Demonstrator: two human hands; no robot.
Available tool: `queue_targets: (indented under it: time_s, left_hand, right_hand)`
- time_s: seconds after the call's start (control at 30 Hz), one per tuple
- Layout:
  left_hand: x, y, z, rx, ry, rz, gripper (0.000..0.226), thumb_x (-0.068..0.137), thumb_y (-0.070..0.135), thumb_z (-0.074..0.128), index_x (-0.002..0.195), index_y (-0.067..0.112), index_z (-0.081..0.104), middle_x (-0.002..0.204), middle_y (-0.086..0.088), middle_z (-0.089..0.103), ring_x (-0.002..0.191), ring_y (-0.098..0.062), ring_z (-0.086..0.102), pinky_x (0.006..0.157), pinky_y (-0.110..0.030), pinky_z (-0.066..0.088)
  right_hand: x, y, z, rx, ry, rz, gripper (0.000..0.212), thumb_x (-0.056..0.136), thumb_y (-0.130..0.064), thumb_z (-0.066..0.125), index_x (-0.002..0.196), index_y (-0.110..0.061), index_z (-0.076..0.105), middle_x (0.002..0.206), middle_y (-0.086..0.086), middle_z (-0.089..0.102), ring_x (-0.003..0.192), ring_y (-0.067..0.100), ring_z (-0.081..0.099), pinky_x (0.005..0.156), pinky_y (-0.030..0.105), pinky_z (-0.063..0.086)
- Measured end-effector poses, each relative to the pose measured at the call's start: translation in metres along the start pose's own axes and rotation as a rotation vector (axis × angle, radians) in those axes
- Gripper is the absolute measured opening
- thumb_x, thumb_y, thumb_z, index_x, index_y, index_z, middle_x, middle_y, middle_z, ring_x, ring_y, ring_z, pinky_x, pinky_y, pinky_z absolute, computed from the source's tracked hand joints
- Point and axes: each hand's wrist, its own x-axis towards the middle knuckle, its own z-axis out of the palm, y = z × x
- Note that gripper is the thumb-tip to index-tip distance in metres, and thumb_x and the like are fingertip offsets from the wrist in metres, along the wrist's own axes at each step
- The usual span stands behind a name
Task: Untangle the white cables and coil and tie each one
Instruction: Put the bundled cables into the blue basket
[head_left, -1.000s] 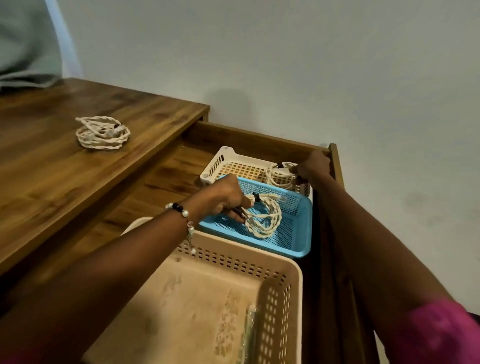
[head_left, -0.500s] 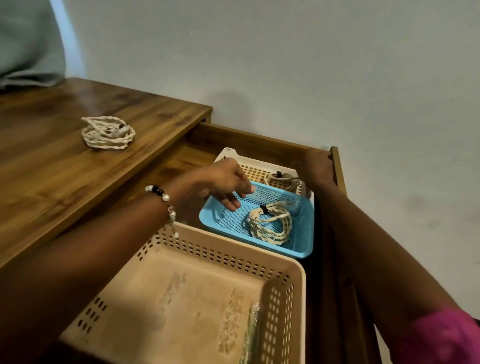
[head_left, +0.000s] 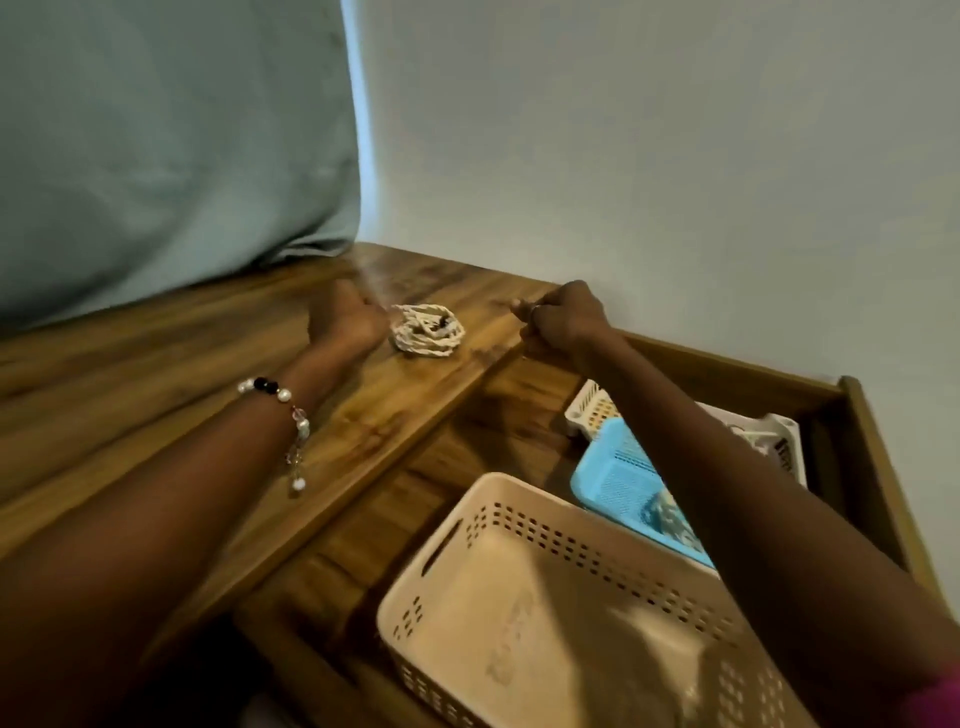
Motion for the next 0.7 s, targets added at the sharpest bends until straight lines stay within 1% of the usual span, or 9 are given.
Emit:
queue_targets:
  time_s: [0.07, 0.13, 0.17, 0.23, 0.33, 0.43, 0.53, 0.63, 0.7]
  left_hand:
    - [0.007, -0.015, -0.005, -0.058, -0.096, -0.085, 0.026, 0.090, 0.028, 0.059, 0.093, 0.005, 0.070, 0.100, -0.019, 0.069, 0.088, -0.036, 0.065, 0.066, -0.032, 0.044]
    - [0.010, -0.019, -0.005, -0.248, -0.234, -0.135, 0.026, 0.096, 0.024, 0.050, 0.079, 0.010, 0.061, 0.083, -0.017, 0.063, 0.062, -0.028, 0.056, 0.056, -0.027, 0.037]
    - [0.011, -0.018, -0.003, -0.308, -0.280, -0.162, 0.028, 0.099, 0.022, 0.044, 0.075, 0.014, 0.055, 0.076, -0.012, 0.058, 0.056, -0.020, 0.048, 0.053, -0.024, 0.034]
    - [0.012, -0.016, -0.001, -0.350, -0.344, -0.198, 0.028, 0.102, 0.024, 0.037, 0.077, 0.018, 0.051, 0.073, -0.002, 0.056, 0.057, -0.012, 0.044, 0.054, -0.022, 0.032]
    - [0.015, -0.013, 0.005, -0.410, -0.423, -0.242, 0.027, 0.102, 0.032, 0.034, 0.085, 0.022, 0.053, 0.083, -0.001, 0.063, 0.064, -0.010, 0.049, 0.058, -0.024, 0.035]
    - [0.017, -0.016, 0.004, -0.486, -0.444, -0.285, 0.028, 0.102, 0.036, 0.033, 0.100, 0.021, 0.056, 0.084, -0.004, 0.064, 0.066, -0.012, 0.050, 0.056, -0.024, 0.036]
    - [0.013, -0.023, -0.004, -0.569, -0.528, -0.332, 0.032, 0.102, 0.041, 0.031, 0.117, 0.021, 0.052, 0.086, -0.004, 0.069, 0.068, -0.014, 0.056, 0.060, -0.026, 0.040]
    - [0.002, -0.026, -0.015, -0.541, -0.548, -0.298, 0.029, 0.101, 0.039, 0.040, 0.116, 0.019, 0.055, 0.088, -0.002, 0.071, 0.066, -0.013, 0.058, 0.056, -0.024, 0.045]
    - [-0.013, -0.023, -0.021, -0.500, -0.503, -0.253, 0.021, 0.099, 0.030, 0.049, 0.111, 0.014, 0.058, 0.084, -0.003, 0.071, 0.059, -0.013, 0.058, 0.046, -0.021, 0.043]
  right_hand:
    - [0.015, -0.004, 0.030, 0.018, -0.050, 0.034, 0.048, 0.084, -0.043, 0.069, 0.098, 0.003, 0.067, 0.087, 0.015, 0.069, 0.070, 0.021, 0.063, 0.077, 0.042, 0.057]
    - [0.030, -0.002, 0.058, -0.009, -0.072, 0.062, 0.058, 0.082, -0.050, 0.068, 0.107, 0.003, 0.063, 0.094, 0.015, 0.066, 0.078, 0.024, 0.062, 0.074, 0.041, 0.057]
    - [0.037, 0.000, 0.070, -0.027, -0.072, 0.071, 0.060, 0.082, -0.051, 0.066, 0.108, 0.002, 0.062, 0.097, 0.015, 0.065, 0.081, 0.025, 0.062, 0.068, 0.038, 0.055]
    - [0.046, 0.000, 0.090, -0.062, -0.068, 0.086, 0.057, 0.084, -0.052, 0.064, 0.107, -0.001, 0.062, 0.103, 0.015, 0.066, 0.089, 0.029, 0.064, 0.068, 0.038, 0.053]
    - [0.053, -0.004, 0.109, -0.082, -0.051, 0.095, 0.047, 0.084, -0.041, 0.068, 0.109, -0.001, 0.061, 0.107, 0.014, 0.065, 0.098, 0.029, 0.063, 0.072, 0.037, 0.051]
    - [0.055, -0.008, 0.114, -0.080, 0.006, 0.113, 0.027, 0.085, -0.014, 0.068, 0.105, 0.000, 0.058, 0.101, 0.012, 0.060, 0.089, 0.026, 0.061, 0.072, 0.038, 0.055]
    - [0.051, -0.009, 0.104, 0.050, 0.037, 0.135, 0.016, 0.086, -0.002, 0.062, 0.102, 0.003, 0.062, 0.099, 0.017, 0.063, 0.073, 0.025, 0.065, 0.055, 0.033, 0.054]
    - [0.034, -0.011, 0.079, 0.047, 0.023, 0.098, 0.006, 0.084, 0.003, 0.060, 0.088, 0.004, 0.064, 0.084, 0.019, 0.064, 0.065, 0.026, 0.060, 0.053, 0.032, 0.049]
    - [0.009, -0.014, 0.056, 0.024, -0.044, 0.053, 0.011, 0.082, 0.007, 0.062, 0.073, 0.002, 0.063, 0.063, 0.010, 0.062, 0.059, 0.022, 0.056, 0.053, 0.031, 0.047]
